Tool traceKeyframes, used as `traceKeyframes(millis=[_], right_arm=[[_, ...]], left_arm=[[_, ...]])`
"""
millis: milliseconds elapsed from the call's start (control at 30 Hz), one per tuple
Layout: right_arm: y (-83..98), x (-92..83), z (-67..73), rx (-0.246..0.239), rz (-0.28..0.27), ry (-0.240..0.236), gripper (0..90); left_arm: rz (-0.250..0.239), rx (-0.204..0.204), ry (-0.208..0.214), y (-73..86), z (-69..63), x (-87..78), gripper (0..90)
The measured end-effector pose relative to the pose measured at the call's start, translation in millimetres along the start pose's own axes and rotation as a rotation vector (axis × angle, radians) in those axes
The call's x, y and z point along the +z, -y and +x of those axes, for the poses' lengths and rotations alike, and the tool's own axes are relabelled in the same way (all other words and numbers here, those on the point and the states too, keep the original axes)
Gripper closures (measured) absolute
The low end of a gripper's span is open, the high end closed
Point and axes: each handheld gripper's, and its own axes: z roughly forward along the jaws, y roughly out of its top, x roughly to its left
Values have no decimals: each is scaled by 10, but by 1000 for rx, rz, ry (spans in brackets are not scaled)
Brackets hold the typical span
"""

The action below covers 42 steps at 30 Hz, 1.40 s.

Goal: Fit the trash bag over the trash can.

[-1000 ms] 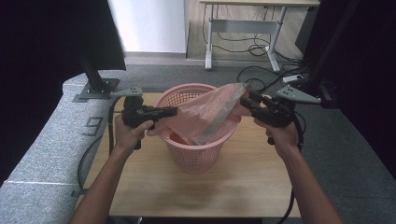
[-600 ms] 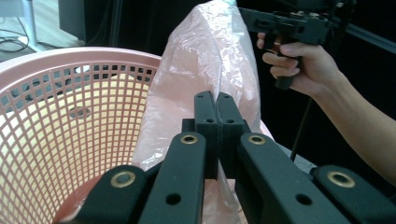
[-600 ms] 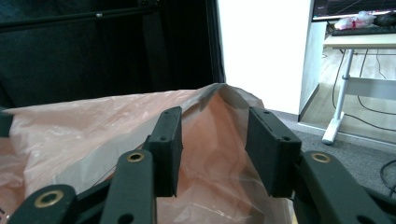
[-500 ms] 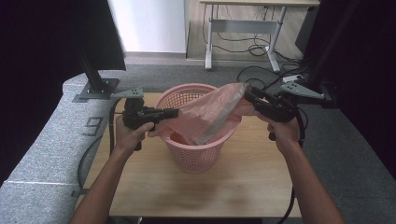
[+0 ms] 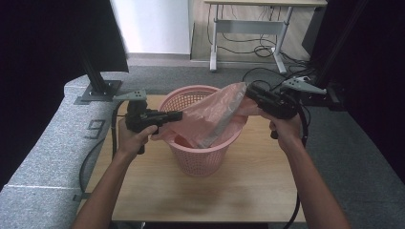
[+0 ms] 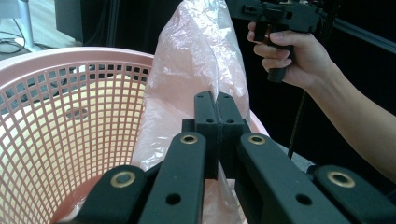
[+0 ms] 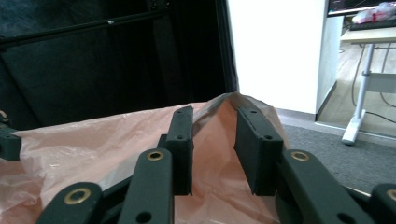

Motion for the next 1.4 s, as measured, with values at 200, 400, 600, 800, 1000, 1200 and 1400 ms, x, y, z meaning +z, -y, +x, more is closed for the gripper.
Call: traceKeyframes(millis=[200, 400, 600, 800, 1000, 1200, 1400], right_arm=[[-27, 28, 28, -11, 9, -14, 834], [-18, 28, 11, -12, 19, -15, 894], [11, -8, -30, -8, 21, -8, 894], [30, -36, -29, -18, 17, -11, 785], [36, -37, -10, -18, 7, 8, 708], [-25, -45, -9, -6, -9, 4, 669], [8, 26, -43, 64, -16, -34, 691]], left_arm=[[-1, 1, -1, -2, -2, 3, 897], [-18, -7, -12, 1, 2, -19, 896], [-25, -16, -2, 13, 19, -25, 897], [-26, -16, 0, 18, 21, -16, 896], [-26, -13, 0, 18, 14, -24, 897], [-22, -9, 6, 20, 7, -9, 897], [-21, -10, 6, 28, 2, -11, 896]])
